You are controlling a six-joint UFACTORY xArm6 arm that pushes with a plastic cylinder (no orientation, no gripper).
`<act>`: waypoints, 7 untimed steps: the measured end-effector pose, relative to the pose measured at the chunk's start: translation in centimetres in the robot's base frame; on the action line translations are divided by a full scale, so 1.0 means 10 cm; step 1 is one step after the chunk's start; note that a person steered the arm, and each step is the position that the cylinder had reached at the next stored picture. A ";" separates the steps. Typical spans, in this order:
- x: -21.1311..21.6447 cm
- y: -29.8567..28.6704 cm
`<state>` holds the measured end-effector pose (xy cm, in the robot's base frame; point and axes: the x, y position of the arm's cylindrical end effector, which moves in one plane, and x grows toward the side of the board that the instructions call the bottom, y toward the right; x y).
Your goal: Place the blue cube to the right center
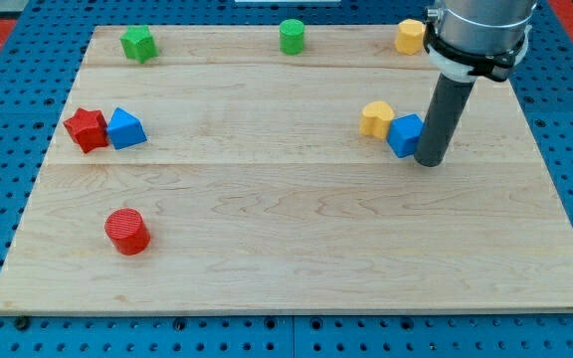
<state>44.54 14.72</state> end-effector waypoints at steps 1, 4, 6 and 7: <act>0.00 -0.58; -0.32 0.00; -0.32 -0.03; -0.31 -0.19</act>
